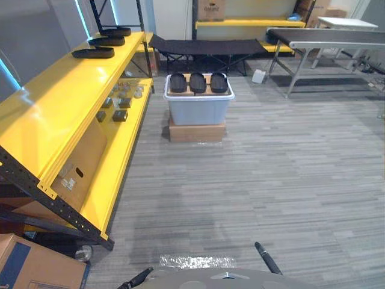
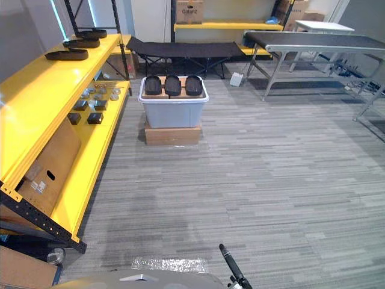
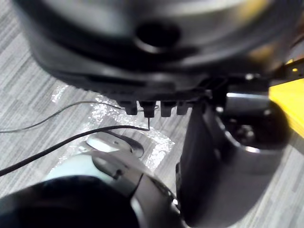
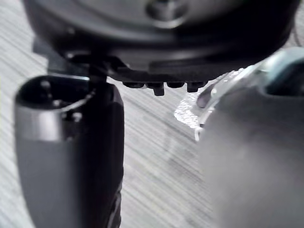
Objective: Walk over and take three plastic housings, then place them on the shelf
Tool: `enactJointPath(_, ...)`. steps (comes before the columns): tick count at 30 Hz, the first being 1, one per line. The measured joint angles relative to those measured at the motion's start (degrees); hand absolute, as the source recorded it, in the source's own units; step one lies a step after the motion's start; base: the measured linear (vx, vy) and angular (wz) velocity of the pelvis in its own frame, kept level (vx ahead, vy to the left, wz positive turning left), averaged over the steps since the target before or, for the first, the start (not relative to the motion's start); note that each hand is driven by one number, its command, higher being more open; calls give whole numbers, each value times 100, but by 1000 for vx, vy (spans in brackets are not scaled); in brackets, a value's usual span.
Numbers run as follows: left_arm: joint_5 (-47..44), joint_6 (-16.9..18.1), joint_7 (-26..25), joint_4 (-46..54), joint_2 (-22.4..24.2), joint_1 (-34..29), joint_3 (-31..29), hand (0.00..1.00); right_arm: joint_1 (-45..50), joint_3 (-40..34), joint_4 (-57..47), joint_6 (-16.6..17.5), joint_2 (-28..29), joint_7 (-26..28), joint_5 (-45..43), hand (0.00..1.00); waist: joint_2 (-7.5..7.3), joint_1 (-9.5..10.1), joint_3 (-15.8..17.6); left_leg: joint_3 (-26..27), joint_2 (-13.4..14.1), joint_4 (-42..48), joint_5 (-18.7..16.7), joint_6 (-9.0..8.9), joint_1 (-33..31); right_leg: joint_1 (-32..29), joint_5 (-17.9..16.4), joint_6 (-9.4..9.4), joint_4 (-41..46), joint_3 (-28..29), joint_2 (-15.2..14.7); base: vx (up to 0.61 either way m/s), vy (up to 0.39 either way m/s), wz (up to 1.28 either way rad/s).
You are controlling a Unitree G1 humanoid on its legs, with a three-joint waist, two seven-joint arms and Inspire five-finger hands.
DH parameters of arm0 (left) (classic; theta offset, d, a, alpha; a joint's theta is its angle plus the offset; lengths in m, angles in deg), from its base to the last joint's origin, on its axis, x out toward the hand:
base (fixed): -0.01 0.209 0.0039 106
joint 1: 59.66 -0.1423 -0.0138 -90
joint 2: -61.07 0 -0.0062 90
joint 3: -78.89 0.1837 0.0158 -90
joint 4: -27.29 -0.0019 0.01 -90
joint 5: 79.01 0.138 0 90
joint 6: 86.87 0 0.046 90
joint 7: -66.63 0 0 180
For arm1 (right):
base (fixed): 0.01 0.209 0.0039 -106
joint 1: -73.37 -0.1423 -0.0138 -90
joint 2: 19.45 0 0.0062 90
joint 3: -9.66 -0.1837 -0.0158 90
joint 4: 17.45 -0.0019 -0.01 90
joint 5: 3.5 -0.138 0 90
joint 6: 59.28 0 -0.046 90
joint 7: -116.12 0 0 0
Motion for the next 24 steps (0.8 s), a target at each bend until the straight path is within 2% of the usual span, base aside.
enactJointPath(3, -20, -13, 33, -118, 32, 0, -24, 100, 35, -209, 191, -107, -11, -15, 13, 100, 48, 0, 70, 58, -89, -521, 233, -35, 338, 174, 88, 50, -210, 11, -11, 69, 53, -4)
enactJointPath(9, -65, -20, 165, -173, 21, 7, -30, 100, 27, -307, 267, -199, 2, -28, 37, 100, 35, 1, 71, 92, -183, -968, 373, 54, 754, 444, 98, 58, -420, 13, -4, 100, 48, -3)
enactJointPath(13, -64, -26, 259, -201, -31, 10, -26, 100, 3, -306, 269, -208, 7, -44, 60, 100, 12, -2, 110, 106, -204, -996, 370, 49, 818, 506, 103, 70, -486, 8, -7, 67, 27, -2)
enactJointPath(16, -123, -21, 214, -209, -70, 33, -25, 100, -9, -302, 271, -216, 40, -38, 75, 100, -48, 0, 175, 106, -203, -995, 354, 23, 871, 551, 87, 91, -484, 2, -6, 0, 0, 0)
enactJointPath(24, -222, -22, 43, -214, -60, 16, -16, 100, -3, -236, 265, -81, 40, -17, 337, 100, -67, -2, 218, 116, -204, -1002, 339, -2, 963, 634, 78, 89, -457, 19, -11, -56, 4, -1)
